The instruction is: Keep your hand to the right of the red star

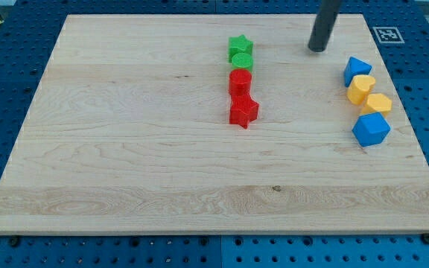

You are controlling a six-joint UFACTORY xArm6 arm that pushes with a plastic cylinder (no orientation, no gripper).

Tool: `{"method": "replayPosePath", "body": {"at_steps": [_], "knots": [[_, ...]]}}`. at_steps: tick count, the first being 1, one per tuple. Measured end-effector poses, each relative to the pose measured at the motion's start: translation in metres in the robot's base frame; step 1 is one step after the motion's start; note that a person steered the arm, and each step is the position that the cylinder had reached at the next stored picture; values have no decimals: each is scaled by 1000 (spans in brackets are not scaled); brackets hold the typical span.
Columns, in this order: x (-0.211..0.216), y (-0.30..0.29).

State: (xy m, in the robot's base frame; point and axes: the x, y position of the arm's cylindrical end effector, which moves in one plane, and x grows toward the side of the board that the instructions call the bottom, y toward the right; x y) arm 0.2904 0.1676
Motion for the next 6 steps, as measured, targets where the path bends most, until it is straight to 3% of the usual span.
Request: {"method": "replayPosePath", "body": {"at_steps": [2, 5, 6], "knots": [[29, -54], [150, -54], [167, -54]]}}
